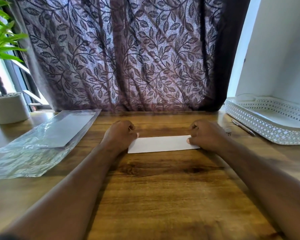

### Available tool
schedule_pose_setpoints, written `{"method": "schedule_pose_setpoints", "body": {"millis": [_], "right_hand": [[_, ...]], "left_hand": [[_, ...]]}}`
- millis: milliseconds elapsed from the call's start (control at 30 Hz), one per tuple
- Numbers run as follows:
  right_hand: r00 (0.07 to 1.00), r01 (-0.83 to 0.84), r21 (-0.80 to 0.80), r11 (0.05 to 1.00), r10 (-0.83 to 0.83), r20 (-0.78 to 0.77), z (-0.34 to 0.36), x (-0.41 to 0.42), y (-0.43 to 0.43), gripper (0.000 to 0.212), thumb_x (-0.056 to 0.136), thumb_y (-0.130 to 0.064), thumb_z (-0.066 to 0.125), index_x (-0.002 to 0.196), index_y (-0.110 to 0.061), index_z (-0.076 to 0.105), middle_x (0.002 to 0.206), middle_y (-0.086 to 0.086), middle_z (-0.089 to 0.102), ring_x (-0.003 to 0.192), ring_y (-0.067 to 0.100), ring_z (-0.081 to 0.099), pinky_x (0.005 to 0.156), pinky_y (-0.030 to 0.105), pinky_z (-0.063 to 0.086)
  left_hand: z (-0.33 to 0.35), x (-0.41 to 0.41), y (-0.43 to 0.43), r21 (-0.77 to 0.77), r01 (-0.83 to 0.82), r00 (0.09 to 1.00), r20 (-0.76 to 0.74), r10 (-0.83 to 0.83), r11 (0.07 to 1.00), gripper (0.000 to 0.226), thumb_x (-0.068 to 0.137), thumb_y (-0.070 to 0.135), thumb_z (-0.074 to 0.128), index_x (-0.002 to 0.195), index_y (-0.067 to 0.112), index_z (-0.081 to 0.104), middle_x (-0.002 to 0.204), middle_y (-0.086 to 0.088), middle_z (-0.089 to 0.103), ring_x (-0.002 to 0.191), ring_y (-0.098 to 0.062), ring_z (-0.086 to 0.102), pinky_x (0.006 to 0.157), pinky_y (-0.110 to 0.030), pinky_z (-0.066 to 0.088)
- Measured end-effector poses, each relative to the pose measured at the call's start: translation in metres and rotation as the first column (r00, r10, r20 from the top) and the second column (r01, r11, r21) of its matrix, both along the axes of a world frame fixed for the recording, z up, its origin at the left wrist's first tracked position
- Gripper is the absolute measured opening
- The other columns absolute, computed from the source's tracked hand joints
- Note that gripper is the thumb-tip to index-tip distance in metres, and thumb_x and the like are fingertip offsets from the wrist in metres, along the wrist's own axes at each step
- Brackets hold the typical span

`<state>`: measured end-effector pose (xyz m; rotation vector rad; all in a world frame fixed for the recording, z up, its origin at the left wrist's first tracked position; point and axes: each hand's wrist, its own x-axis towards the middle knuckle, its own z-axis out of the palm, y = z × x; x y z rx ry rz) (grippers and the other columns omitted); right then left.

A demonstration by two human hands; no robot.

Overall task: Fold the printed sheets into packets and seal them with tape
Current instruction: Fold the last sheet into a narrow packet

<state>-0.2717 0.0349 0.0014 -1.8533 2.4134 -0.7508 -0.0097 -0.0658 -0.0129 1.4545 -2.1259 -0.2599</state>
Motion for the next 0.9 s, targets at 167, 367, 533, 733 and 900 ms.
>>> {"method": "schedule_pose_setpoints", "body": {"millis": [167,367,533,733,900], "right_hand": [[0.997,-0.076,-0.184,0.98,0.078,0.0,-0.003,0.019,0.004,0.011,0.083,-0.03,0.074,0.08,-0.02,0.07,0.073,-0.009,0.064,0.075,0.014,0.062,0.062,0.028,0.045],[0.953,-0.303,-0.173,0.937,0.297,-0.062,-0.005,0.096,0.014,0.007,0.091,-0.028,0.066,0.091,-0.023,0.07,0.089,-0.006,0.065,0.08,0.01,0.056,0.067,0.029,0.047],[0.888,-0.451,-0.183,0.873,0.459,0.003,-0.011,0.177,0.019,0.011,0.093,-0.028,0.065,0.102,-0.024,0.07,0.095,-0.006,0.069,0.079,0.004,0.056,0.064,0.02,0.042],[0.802,-0.584,-0.209,0.784,0.598,0.001,-0.006,0.273,0.016,0.022,0.095,-0.021,0.062,0.117,-0.02,0.069,0.107,-0.004,0.066,0.093,0.011,0.056,0.073,0.016,0.04],[0.719,-0.689,-0.147,0.71,0.695,-0.007,-0.001,0.337,0.017,0.032,0.096,-0.005,0.056,0.125,-0.016,0.066,0.128,0.004,0.065,0.116,0.018,0.059,0.096,0.025,0.047]], "left_hand": [[0.003,0.008,0.022,-0.013,0.014,1.0,-0.013,-0.015,1.0,0.028,0.088,0.035,0.07,0.112,0.022,0.069,0.12,-0.002,0.067,0.107,-0.022,0.06,0.088,-0.034,0.05],[0.009,0.036,0.056,-0.063,0.071,0.997,0.045,-0.068,0.996,0.026,0.09,0.034,0.065,0.114,0.024,0.069,0.122,0.002,0.065,0.107,-0.016,0.058,0.088,-0.034,0.049],[0.008,0.09,0.079,-0.129,0.093,0.995,0.034,-0.09,0.987,0.019,0.092,0.024,0.065,0.11,0.02,0.069,0.121,0.002,0.064,0.112,-0.015,0.055,0.094,-0.027,0.042],[0.005,0.181,0.087,-0.22,-0.054,0.997,-0.059,0.041,0.974,0.032,0.079,0.002,0.06,0.105,0.016,0.074,0.112,-0.007,0.068,0.106,-0.029,0.062,0.09,-0.036,0.047],[-0.003,0.252,0.095,-0.181,-0.378,0.923,0.003,0.385,0.908,0.048,0.082,0.024,0.073,0.128,0.025,0.061,0.132,-0.009,0.058,0.123,-0.035,0.05,0.098,-0.047,0.047]]}}
